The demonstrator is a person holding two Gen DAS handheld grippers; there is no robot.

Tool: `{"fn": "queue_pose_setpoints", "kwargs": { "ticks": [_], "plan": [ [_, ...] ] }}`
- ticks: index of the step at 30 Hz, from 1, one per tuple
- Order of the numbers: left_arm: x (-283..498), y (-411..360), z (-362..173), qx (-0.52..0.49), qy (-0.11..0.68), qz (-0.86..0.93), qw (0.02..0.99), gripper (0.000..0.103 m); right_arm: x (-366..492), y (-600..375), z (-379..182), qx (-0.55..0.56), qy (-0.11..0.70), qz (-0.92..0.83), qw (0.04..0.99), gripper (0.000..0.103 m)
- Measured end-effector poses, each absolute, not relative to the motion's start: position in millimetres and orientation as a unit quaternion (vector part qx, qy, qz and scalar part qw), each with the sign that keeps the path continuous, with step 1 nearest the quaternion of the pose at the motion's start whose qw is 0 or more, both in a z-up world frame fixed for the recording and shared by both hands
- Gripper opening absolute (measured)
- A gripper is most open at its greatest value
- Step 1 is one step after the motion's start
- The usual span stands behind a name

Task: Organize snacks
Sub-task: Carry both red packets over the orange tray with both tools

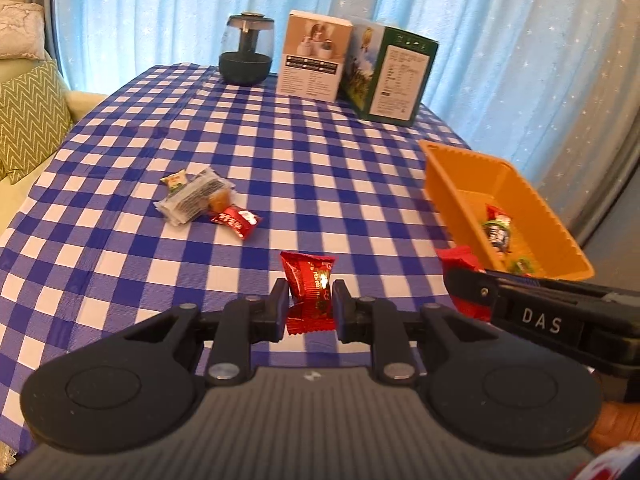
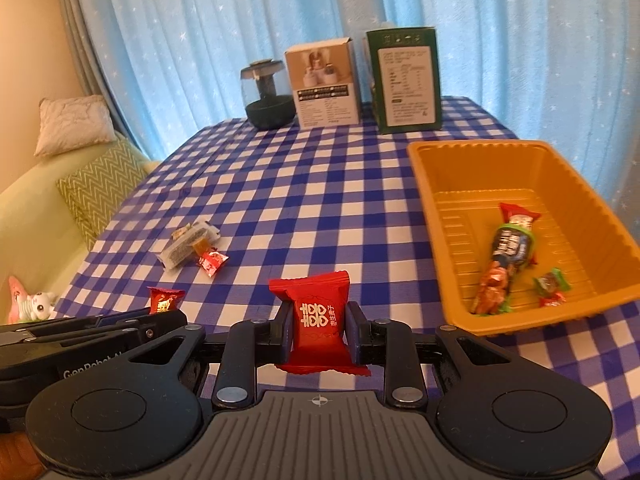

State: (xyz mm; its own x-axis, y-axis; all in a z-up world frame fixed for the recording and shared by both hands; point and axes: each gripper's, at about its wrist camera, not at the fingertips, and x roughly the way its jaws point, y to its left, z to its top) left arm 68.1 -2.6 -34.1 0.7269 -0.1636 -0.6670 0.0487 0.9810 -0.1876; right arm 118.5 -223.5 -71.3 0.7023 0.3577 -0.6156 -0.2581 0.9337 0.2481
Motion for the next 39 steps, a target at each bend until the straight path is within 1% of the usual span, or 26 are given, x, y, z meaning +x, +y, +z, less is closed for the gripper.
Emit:
{"fn": "queue_pose_setpoints", "kwargs": {
  "ticks": [9,21,32,39],
  "plan": [
    [55.6,-23.2,-18.7,-0.065,0.355,-0.075,0.930,0.020,103.1,-241.0,-58.7,0.080,0.337,0.155,0.925,0.027],
    [49.3,-31.8,-8.0,-0.055,0.348,-0.085,0.932,0.020,96.6,-256.7,-51.1,0.092,0.329,0.145,0.929,0.027],
    [54.0,-49.5,-2.7,-0.044,0.346,-0.107,0.931,0.020,95.6,-275.8,-47.5,0.106,0.324,0.123,0.932,0.027],
    [61.1,-75.6,1.3,-0.032,0.344,-0.135,0.929,0.020,98.5,-298.6,-45.0,0.116,0.323,0.096,0.934,0.027]
  ]
}}
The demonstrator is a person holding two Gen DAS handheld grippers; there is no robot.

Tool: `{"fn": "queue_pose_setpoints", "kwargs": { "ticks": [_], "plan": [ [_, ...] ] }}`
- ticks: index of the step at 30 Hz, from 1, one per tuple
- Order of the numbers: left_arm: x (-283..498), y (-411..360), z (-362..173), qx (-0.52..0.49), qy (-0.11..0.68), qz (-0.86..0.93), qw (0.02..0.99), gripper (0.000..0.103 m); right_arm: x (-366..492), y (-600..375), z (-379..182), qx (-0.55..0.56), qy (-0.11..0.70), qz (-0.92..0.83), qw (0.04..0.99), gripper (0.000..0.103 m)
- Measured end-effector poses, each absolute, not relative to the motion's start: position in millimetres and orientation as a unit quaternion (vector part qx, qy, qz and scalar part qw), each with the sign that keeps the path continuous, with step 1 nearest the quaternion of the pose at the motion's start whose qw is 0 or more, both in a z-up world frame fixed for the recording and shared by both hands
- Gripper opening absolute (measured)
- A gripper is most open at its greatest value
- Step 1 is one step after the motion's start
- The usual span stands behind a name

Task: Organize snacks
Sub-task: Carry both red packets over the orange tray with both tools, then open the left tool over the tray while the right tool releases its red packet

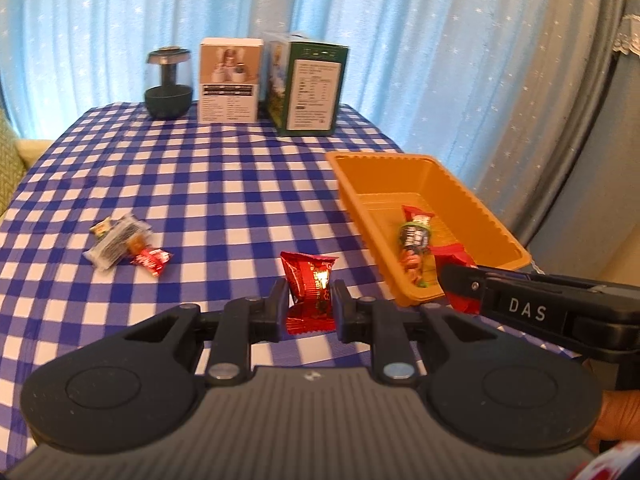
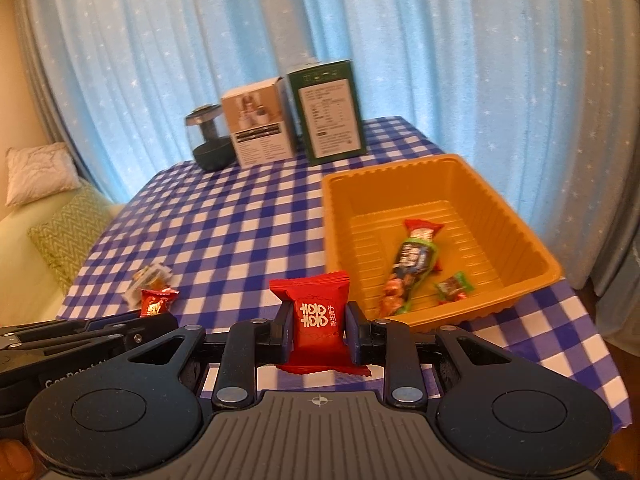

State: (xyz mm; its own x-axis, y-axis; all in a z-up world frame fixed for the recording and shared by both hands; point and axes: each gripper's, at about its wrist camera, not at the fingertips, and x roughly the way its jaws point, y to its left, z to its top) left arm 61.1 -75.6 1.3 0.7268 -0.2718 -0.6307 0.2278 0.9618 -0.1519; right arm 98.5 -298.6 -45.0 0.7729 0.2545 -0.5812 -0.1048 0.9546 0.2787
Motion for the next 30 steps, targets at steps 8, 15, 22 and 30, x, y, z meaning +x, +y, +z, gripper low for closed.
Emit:
{"fn": "queue_pose_setpoints", "kwargs": {
  "ticks": [8,15,22,30],
  "plan": [
    [75.5,-109.3,7.6,-0.021,0.341,-0.167,0.925,0.020,106.5,-330.3,-38.9,0.128,0.317,0.068,0.937,0.027],
    [89.6,-135.6,11.0,-0.012,0.340,-0.187,0.921,0.020,115.1,-361.5,-28.8,0.136,0.309,0.047,0.940,0.027],
    [103.3,-161.8,8.8,0.001,0.342,-0.207,0.917,0.020,127.6,-386.6,-23.6,0.131,0.307,0.034,0.942,0.027],
    [120.5,-180.7,3.4,0.003,0.350,-0.220,0.911,0.020,145.6,-401.7,-25.7,0.122,0.312,0.031,0.942,0.027]
  ]
}}
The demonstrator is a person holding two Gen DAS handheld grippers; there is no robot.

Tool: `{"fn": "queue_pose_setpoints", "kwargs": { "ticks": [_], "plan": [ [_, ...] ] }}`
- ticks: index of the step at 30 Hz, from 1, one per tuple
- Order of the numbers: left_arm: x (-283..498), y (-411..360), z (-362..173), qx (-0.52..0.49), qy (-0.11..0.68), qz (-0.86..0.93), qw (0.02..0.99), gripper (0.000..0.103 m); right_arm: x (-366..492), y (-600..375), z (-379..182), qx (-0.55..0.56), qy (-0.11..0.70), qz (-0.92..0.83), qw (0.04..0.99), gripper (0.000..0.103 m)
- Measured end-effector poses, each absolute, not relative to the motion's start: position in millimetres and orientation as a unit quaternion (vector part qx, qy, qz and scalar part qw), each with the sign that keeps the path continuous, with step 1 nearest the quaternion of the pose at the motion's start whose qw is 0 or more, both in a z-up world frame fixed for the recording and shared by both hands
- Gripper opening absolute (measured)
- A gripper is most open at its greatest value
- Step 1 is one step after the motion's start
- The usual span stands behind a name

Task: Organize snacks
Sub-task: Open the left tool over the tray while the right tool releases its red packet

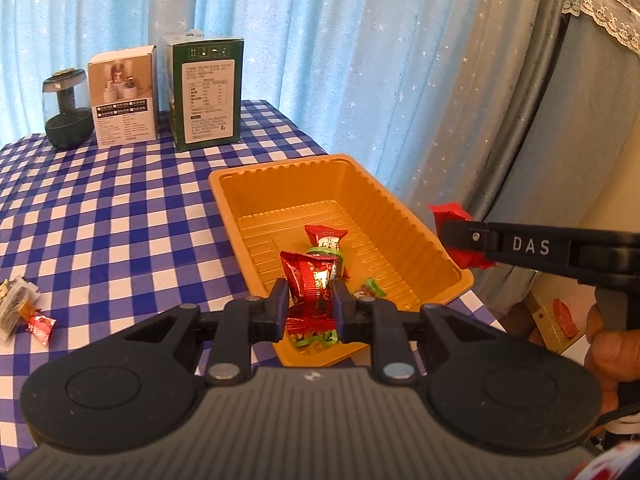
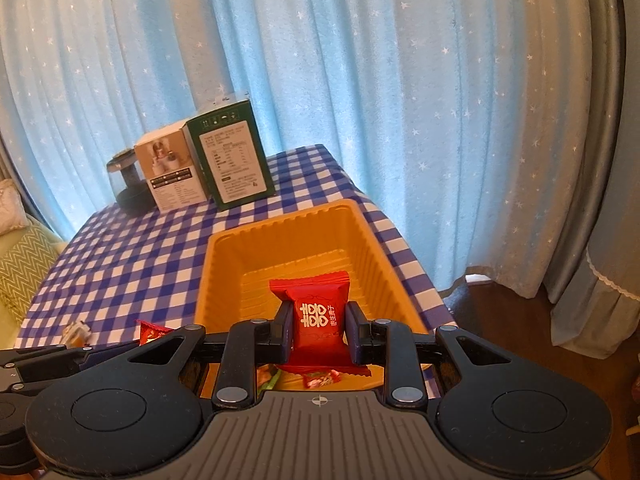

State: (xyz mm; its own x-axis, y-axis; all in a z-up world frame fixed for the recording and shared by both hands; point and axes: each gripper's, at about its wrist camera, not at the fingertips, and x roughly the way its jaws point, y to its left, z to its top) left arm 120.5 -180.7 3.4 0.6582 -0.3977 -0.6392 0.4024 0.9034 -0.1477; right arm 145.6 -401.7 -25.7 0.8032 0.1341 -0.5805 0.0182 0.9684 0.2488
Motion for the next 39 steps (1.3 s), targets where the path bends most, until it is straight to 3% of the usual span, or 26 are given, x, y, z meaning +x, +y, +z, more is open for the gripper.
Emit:
{"fn": "queue_pose_setpoints", "kwargs": {
  "ticks": [34,37,39],
  "plan": [
    [232.2,-215.0,-17.1,0.006,0.372,-0.215,0.903,0.021,257.6,-417.7,-58.9,0.120,0.365,0.045,0.922,0.027],
    [233.1,-216.2,-19.0,0.011,0.374,-0.210,0.903,0.042,257.5,-417.3,-61.1,0.119,0.367,0.044,0.921,0.027],
    [231.3,-214.2,-19.0,0.012,0.371,-0.211,0.904,0.043,257.1,-417.5,-61.9,0.119,0.368,0.043,0.921,0.027]
  ]
}}
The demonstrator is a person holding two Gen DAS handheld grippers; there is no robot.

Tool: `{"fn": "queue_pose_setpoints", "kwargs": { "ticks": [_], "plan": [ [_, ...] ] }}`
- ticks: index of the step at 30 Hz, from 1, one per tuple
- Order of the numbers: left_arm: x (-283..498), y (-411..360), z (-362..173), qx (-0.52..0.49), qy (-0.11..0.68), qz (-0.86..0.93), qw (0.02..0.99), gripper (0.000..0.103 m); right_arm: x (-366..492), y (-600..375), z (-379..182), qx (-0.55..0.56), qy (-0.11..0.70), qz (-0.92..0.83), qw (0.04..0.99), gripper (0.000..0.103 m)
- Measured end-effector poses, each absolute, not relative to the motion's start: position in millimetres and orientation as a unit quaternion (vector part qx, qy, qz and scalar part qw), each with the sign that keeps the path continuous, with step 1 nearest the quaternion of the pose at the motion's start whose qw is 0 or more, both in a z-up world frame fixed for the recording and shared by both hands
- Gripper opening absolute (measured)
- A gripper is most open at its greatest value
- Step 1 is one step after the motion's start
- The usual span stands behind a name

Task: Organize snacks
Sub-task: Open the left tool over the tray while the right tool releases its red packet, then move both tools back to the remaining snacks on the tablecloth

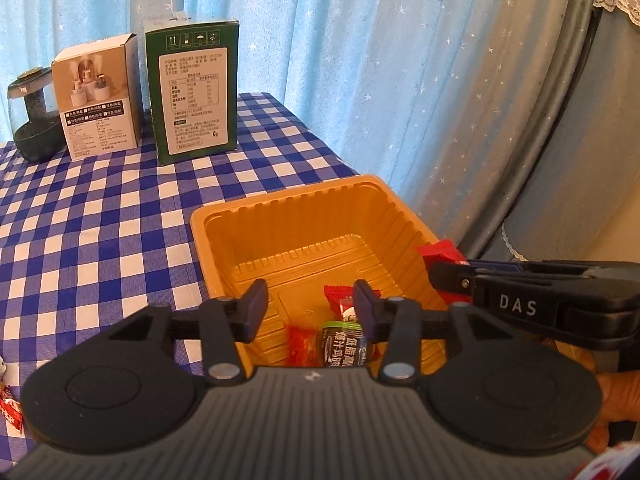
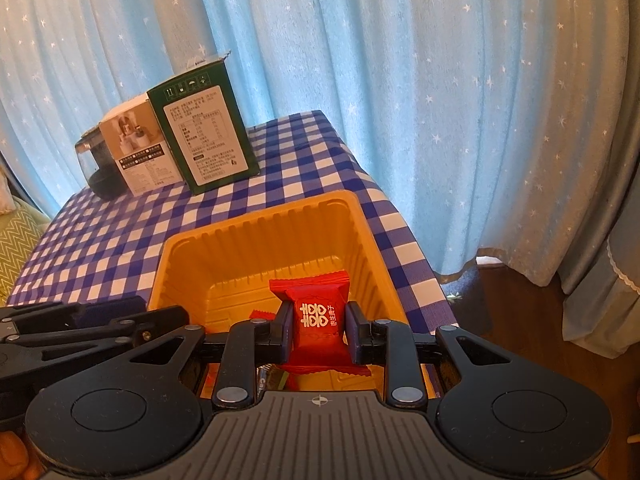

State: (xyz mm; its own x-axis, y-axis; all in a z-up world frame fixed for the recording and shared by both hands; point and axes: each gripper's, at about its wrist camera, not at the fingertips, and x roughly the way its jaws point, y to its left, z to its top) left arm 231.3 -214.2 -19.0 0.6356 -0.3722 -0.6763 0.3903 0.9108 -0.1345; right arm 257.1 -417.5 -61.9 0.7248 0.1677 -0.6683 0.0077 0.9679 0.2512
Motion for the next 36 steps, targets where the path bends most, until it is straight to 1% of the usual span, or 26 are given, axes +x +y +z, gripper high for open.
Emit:
{"fn": "queue_pose_setpoints", "kwargs": {
  "ticks": [9,27,33,36],
  "plan": [
    [223.9,-201.7,-20.3,0.020,0.367,-0.198,0.909,0.043,255.8,-417.2,-59.7,0.120,0.367,0.043,0.921,0.027],
    [212.2,-179.2,-26.8,0.009,0.372,-0.180,0.910,0.050,260.1,-412.5,-65.7,0.132,0.375,0.049,0.916,0.028],
    [203.9,-171.3,-21.8,0.000,0.371,-0.176,0.912,0.054,251.3,-409.0,-52.4,0.135,0.365,0.049,0.920,0.029],
    [196.1,-164.0,-17.1,0.001,0.366,-0.172,0.914,0.059,245.0,-405.7,-43.3,0.135,0.359,0.053,0.922,0.030]
  ]
}}
